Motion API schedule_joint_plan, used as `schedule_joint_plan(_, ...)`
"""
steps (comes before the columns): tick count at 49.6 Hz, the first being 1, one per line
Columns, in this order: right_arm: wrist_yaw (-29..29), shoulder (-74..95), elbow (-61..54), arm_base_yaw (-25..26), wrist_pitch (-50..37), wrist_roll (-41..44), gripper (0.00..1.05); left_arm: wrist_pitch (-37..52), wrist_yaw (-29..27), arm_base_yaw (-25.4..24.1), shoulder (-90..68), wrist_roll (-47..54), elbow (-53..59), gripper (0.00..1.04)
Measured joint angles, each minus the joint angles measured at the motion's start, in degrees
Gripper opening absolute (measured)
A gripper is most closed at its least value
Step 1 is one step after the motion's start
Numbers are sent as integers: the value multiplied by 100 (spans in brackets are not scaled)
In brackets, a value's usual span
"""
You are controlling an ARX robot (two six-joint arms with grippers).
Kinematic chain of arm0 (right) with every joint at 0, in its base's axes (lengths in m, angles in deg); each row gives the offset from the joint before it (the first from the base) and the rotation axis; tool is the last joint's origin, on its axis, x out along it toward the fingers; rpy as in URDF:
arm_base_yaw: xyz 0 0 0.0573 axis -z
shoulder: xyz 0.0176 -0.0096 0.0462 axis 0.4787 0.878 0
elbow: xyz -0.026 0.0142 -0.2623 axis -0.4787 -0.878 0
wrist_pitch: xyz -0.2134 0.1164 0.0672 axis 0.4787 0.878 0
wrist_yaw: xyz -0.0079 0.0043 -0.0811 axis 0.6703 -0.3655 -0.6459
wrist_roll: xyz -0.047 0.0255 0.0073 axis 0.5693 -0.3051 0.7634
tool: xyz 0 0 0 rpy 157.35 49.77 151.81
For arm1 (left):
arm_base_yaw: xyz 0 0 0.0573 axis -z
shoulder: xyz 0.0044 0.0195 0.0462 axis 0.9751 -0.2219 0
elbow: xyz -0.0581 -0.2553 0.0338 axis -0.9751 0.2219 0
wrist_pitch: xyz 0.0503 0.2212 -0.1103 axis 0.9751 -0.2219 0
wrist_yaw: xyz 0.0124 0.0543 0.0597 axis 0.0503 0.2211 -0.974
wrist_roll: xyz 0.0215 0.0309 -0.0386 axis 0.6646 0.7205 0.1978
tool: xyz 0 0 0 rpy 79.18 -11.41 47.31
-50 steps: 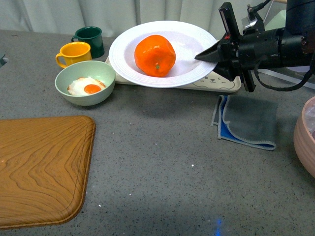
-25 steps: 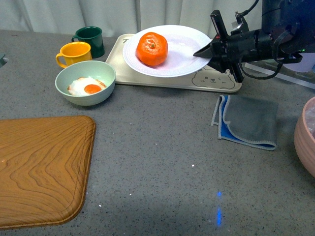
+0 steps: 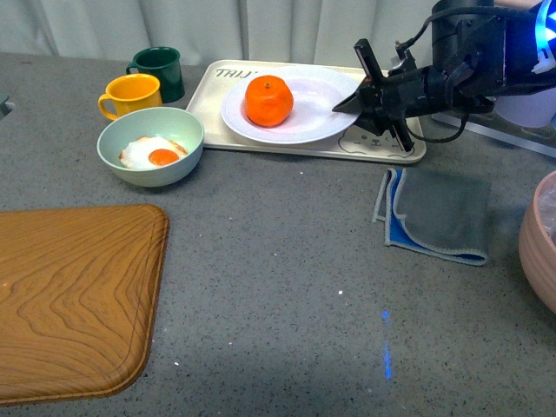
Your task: Place orange and plate with both arms
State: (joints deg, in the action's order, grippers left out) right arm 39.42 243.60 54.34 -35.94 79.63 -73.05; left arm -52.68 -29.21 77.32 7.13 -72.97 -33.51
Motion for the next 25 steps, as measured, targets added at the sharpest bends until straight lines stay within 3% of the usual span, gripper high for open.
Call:
schedule_joint_plan(7,-61,72,149,2,192,133,8,0,0,0,0,0,0,98)
schedule_joint_plan(13,-177,68,81,7,201,271,26,0,0,0,0,0,0,98)
schedule_joint_plan(25,-562,-750,-1010,72,162,990,72,0,0,0,0,0,0,98)
